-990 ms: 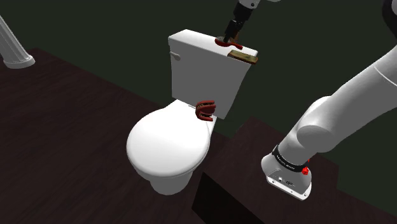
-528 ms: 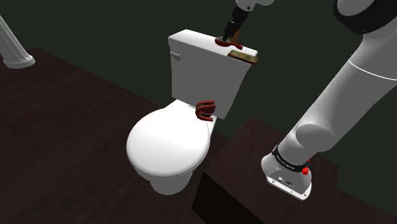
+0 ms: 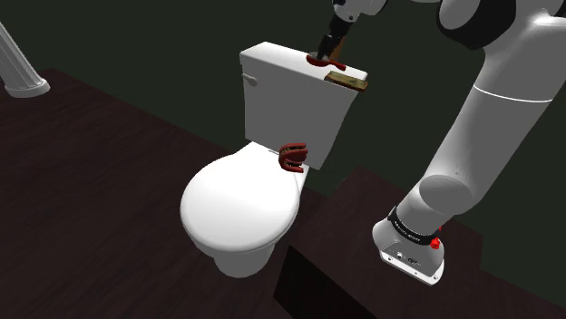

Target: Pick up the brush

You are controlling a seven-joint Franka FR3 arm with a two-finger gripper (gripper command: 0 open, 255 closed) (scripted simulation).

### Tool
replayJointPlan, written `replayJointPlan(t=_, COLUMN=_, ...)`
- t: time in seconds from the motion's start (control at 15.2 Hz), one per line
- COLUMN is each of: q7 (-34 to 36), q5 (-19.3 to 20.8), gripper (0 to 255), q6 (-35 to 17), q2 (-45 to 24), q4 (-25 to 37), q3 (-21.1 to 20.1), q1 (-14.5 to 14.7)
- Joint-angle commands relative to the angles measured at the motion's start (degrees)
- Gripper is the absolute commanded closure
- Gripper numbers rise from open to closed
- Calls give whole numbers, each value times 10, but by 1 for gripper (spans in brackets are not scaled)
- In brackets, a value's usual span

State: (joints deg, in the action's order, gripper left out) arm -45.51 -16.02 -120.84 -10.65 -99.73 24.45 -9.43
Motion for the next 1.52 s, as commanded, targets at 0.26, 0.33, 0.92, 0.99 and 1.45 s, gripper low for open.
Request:
replayJointPlan(t=0.26, q7=-10, q5=-10, gripper=0, q6=-32, q2=-11, q4=-23, q3=-2, q1=-1)
replayJointPlan(t=0.33, q7=-10, q5=-10, gripper=255, q6=-33, q2=-11, q4=-24, q3=-3, q1=0)
replayJointPlan(t=0.92, q7=-10, q5=-10, gripper=255, q6=-32, q2=-11, q4=-23, q3=-2, q1=-1)
replayJointPlan(t=0.99, q7=-8, q5=-8, gripper=255, q6=-25, q2=-9, q4=-17, q3=-2, q1=-1)
replayJointPlan(t=1.45, q7=6, q5=3, gripper=255, q6=24, q2=1, q4=24, q3=1, q1=-1)
